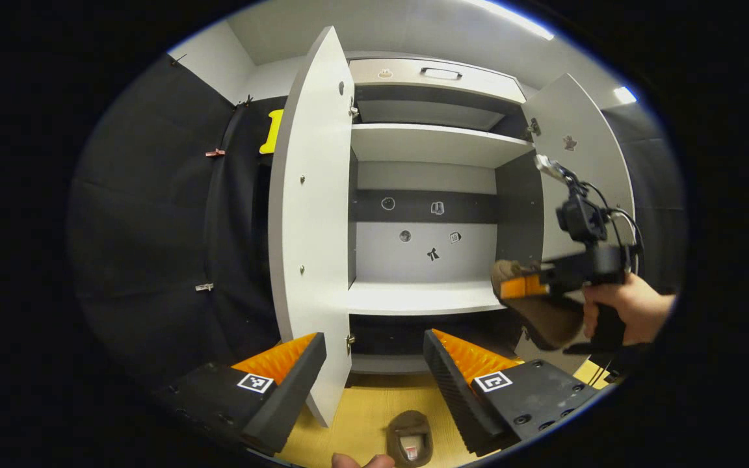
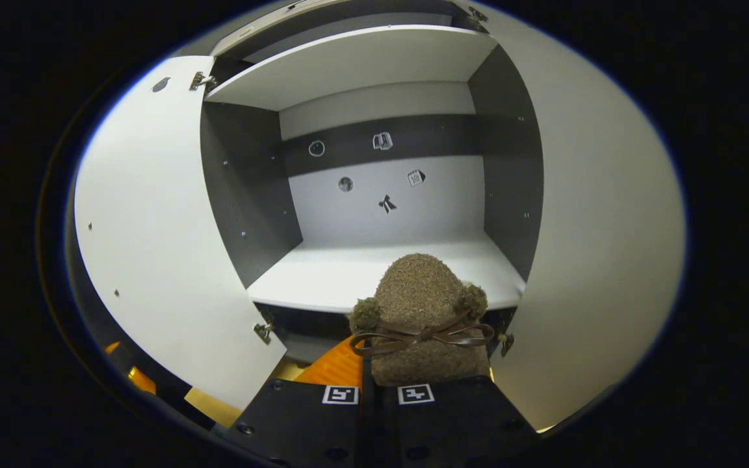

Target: Grab one shoe with the right hand and put it into the shoe cabinet, grab the other shoe with the left hand and put it into the shoe cabinet; then close the right door with the right hand and the left door with the left hand.

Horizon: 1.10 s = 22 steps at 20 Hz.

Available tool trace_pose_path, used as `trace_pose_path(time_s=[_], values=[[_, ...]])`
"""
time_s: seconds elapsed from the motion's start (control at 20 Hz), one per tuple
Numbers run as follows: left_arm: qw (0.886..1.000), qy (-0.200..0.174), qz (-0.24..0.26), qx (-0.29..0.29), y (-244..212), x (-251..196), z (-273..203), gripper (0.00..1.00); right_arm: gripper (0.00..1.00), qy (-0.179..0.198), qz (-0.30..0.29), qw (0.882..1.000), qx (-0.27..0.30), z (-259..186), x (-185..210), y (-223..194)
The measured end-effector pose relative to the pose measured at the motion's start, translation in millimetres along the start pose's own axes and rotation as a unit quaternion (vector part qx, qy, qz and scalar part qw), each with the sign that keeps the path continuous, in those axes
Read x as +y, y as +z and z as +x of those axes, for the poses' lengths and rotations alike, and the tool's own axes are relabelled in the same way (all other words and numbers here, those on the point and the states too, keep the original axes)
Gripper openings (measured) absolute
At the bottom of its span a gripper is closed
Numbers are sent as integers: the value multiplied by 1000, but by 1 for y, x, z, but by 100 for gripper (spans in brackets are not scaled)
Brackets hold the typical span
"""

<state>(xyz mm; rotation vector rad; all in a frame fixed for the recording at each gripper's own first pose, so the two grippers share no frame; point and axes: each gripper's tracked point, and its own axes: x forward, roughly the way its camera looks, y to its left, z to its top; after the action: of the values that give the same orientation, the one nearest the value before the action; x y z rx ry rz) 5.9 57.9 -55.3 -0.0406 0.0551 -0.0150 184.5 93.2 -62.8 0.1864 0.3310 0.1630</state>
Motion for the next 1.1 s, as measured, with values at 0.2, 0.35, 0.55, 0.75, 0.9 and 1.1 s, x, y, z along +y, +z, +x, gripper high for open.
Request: trace_pose_path(time_s=[0.2, 0.35, 0.55, 0.75, 0.9, 1.1], values=[[1000, -6, -6, -6, 5, -4, -2, 96, 7, -6, 3, 1000, -7, 52, -4, 37], [1000, -8, -5, -5, 4, -6, -2, 96, 7, -24, 3, 1000, 0, 98, -14, 45], [1000, -8, -5, 2, 1, -5, -2, 96, 7, -27, 14, 999, 9, 148, -17, 52], [1000, -3, -7, 10, -6, -1, -3, 96, 7, -41, 31, 999, 9, 191, -27, 59], [1000, 1, -11, 18, -13, 2, -5, 96, 8, -58, 38, 997, 25, 215, -38, 53], [1000, 6, -6, 28, -19, 6, -6, 96, 8, -70, 3, 997, 43, 237, -44, 39]])
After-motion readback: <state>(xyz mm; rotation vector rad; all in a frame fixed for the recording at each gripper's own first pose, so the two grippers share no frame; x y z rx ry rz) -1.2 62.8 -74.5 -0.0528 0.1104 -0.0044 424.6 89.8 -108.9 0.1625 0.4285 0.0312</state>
